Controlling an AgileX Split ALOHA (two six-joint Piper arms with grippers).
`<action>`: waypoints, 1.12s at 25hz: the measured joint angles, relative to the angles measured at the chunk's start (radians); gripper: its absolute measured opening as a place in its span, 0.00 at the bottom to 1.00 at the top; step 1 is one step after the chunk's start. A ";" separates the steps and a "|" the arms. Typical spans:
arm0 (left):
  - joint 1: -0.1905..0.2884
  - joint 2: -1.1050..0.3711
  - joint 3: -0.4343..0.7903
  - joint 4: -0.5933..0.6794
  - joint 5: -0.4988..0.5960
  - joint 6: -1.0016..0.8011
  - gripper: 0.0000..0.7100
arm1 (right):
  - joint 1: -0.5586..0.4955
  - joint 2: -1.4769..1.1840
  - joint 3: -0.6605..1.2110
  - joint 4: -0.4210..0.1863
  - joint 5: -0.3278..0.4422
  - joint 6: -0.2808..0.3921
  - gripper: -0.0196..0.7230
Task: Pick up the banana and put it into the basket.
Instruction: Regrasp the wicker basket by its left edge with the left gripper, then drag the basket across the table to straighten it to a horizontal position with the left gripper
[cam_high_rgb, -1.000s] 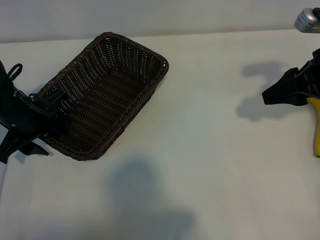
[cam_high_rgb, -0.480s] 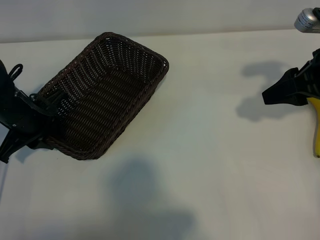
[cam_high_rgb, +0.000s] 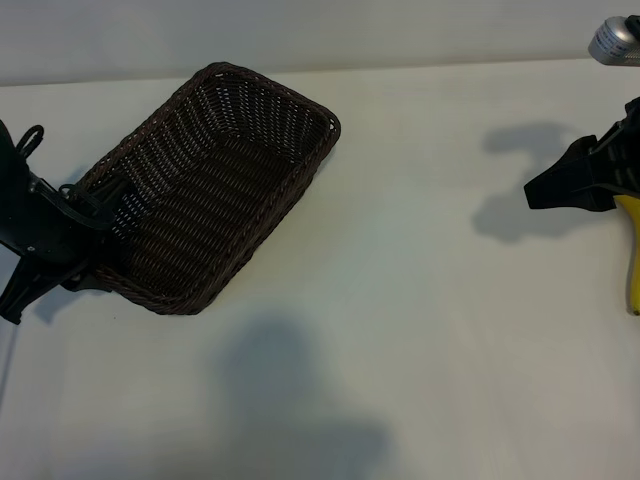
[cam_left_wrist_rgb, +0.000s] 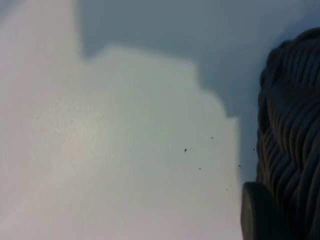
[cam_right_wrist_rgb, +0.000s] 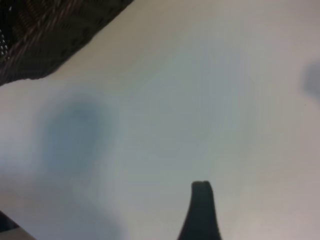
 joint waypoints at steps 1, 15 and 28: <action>0.000 -0.001 0.000 -0.005 0.000 0.010 0.28 | 0.000 0.000 0.000 0.000 0.000 0.000 0.82; 0.000 0.001 -0.093 -0.147 0.066 0.310 0.23 | 0.000 0.000 0.000 0.000 0.000 0.000 0.82; 0.000 0.082 -0.423 -0.105 0.317 0.699 0.22 | 0.000 0.000 0.000 0.000 0.000 0.000 0.82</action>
